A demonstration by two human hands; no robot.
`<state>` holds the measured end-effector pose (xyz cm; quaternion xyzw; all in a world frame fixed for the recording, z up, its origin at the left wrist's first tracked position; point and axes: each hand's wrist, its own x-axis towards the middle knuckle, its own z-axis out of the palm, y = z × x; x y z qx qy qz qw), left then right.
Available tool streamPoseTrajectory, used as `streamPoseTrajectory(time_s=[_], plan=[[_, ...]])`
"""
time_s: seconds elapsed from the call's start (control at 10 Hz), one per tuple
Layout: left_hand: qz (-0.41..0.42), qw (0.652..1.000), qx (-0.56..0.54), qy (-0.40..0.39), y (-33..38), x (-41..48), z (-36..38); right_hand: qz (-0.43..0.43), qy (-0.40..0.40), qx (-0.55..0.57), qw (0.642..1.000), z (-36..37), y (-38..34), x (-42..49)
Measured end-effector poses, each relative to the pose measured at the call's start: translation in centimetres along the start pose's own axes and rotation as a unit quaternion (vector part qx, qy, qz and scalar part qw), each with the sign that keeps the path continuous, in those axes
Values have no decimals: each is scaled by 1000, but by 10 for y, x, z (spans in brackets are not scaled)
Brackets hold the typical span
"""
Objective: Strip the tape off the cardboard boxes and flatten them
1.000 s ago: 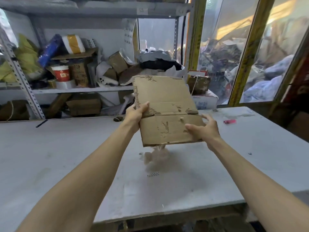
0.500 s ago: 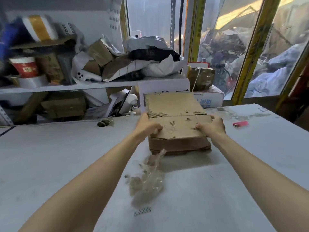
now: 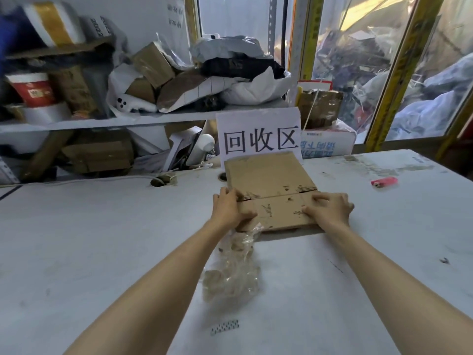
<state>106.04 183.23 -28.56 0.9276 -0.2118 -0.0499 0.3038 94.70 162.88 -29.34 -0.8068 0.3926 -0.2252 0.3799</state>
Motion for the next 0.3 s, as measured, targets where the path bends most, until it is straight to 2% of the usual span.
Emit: streamPoseTrajectory(time_s=[0.1, 0.2, 0.3], plan=[[30, 999, 10, -5, -3, 3, -4, -39, 2, 46, 998, 4, 13, -7], [40, 997, 45, -41, -4, 4, -7, -55, -45, -38, 997, 0, 10, -8], [51, 991, -26, -123, 1, -11, -22, -67, -138, -293, 944, -20, -15, -9]])
